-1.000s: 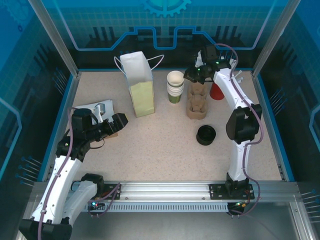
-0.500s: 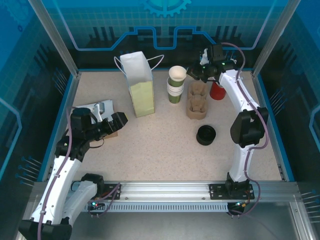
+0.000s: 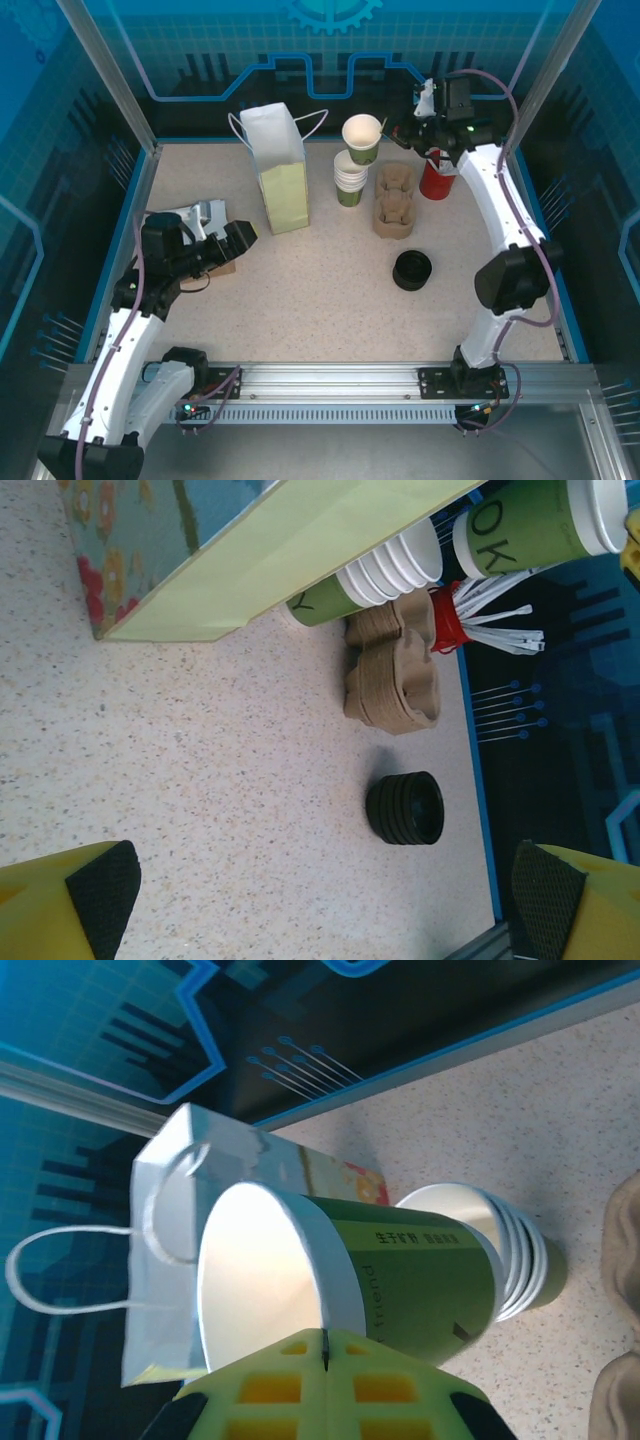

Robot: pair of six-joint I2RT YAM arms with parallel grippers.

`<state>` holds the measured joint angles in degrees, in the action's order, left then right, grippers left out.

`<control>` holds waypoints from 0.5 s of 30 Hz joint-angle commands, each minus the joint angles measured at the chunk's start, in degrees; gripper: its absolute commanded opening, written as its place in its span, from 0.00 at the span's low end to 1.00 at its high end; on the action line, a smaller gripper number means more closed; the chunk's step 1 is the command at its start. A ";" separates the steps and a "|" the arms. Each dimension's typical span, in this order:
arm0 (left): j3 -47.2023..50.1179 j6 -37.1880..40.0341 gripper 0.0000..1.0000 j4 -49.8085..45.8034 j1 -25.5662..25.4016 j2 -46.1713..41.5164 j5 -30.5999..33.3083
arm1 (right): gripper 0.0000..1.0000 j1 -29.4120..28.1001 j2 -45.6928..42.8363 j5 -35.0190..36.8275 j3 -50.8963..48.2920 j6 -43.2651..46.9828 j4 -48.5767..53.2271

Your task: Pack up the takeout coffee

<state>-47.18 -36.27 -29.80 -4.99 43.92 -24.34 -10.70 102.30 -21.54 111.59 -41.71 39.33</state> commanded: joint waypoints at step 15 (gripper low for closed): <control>1.72 -4.26 0.99 5.01 0.17 0.64 -4.57 | 0.00 -3.96 -28.23 -12.40 -38.25 -7.41 -9.48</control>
<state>-46.19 -39.18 -26.37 -4.99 44.31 -26.92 -12.62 75.24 -29.76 78.02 -45.80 34.04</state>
